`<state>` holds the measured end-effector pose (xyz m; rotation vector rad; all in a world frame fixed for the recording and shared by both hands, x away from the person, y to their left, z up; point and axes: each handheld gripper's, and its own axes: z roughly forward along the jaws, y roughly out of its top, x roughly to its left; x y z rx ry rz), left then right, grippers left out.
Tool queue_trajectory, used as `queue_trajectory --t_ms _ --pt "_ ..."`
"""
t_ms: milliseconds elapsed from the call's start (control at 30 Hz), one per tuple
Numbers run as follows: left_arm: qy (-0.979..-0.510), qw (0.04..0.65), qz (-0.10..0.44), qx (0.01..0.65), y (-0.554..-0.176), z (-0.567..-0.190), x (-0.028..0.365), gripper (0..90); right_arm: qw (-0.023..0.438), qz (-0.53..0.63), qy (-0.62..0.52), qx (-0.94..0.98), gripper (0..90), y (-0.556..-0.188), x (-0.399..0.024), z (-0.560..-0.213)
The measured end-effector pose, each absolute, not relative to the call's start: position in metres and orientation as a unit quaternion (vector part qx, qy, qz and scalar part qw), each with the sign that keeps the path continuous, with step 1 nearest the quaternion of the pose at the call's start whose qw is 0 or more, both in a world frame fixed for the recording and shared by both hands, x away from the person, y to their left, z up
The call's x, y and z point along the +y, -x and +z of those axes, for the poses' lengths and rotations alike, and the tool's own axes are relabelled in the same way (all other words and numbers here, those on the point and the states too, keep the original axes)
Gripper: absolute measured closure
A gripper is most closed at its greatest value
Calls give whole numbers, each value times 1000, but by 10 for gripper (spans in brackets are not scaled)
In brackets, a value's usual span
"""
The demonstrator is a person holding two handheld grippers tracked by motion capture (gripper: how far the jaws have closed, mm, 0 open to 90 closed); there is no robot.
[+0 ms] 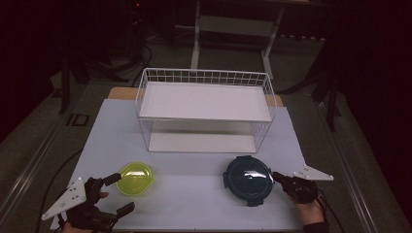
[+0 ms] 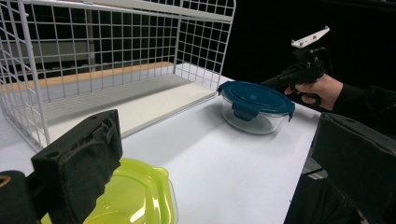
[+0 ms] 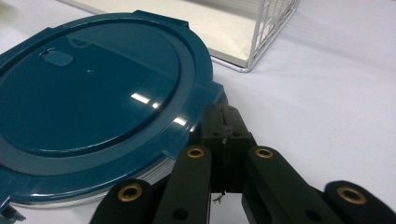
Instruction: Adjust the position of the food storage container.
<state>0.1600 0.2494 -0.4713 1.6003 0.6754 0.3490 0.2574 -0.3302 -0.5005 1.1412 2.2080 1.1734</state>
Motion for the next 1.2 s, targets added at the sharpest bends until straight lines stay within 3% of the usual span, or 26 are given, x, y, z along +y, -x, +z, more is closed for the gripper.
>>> queue_trajectory --t_ms 1200 --pt "-704 629 147 294 -161 -473 247 13 164 429 -371 807 900 -265 -288 -501"
